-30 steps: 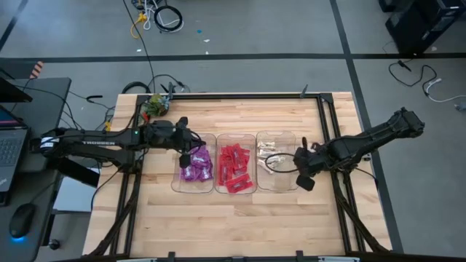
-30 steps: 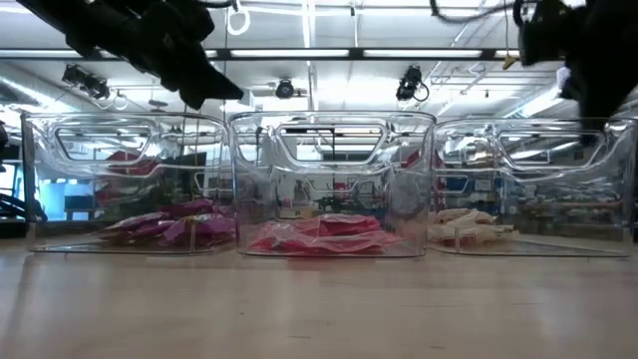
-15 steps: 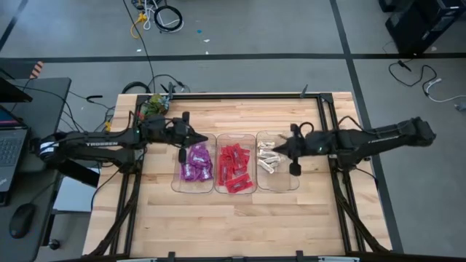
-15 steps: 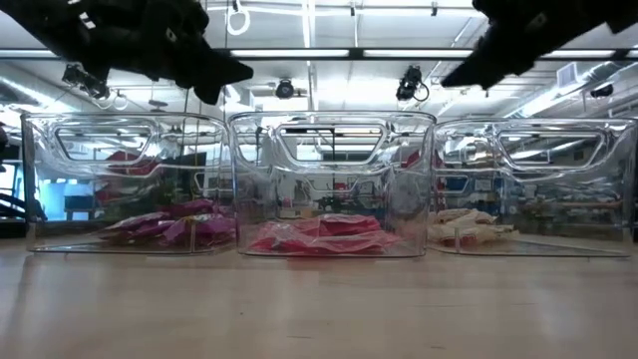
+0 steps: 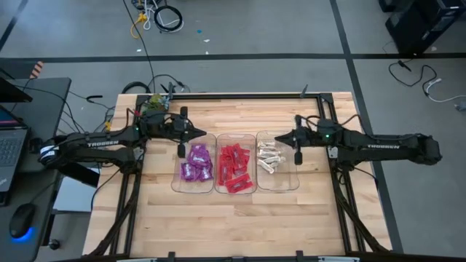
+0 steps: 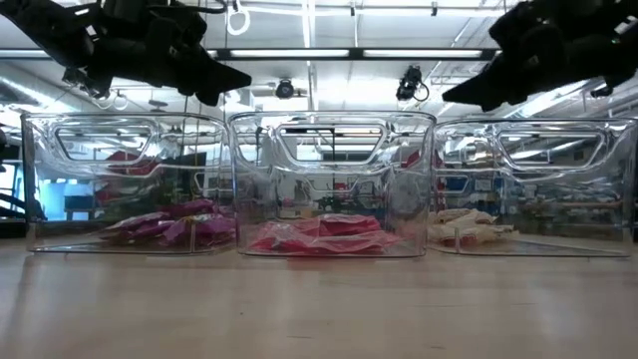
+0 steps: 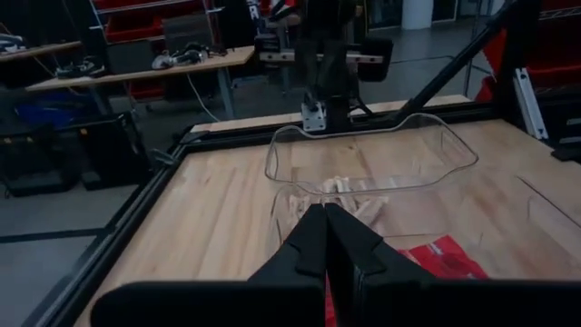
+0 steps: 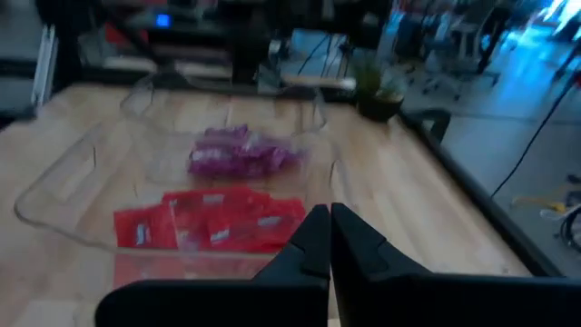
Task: Sort candy
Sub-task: Return to Home Position
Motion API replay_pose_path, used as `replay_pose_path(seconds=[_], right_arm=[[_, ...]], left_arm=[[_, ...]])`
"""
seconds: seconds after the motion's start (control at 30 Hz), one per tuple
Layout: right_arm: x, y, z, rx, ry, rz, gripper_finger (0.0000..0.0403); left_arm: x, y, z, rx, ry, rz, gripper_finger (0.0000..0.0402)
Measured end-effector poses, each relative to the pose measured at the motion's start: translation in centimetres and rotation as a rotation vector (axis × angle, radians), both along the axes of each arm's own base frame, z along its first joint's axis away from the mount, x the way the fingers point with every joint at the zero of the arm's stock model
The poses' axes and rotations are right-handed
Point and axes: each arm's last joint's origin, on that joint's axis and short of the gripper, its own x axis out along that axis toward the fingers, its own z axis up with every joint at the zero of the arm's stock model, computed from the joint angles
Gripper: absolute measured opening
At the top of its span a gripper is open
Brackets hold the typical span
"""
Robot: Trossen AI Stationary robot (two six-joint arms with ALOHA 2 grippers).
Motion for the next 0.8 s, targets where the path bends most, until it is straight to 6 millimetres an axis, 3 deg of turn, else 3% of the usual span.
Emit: replay_pose_path(seconds=[0.27,0.47,0.8], right_arm=[[-2.1,0.3,-1.3,-0.017,-0.192,-0.123,0.0],[-2.9,0.7,-2.6,0.006,-0.196,-0.156,0.0],[-4.8,1.2,-2.7,0.016,-0.204,-0.174,0.0]], left_arm=[[-0.5,0.9,0.1,0.004,-0.045,0.025,0.0],[-1.6,1.1,-1.9,-0.065,-0.11,0.046,0.0],[-5.4,0.2,-2.9,-0.091,-0.19,0.131,0.0]])
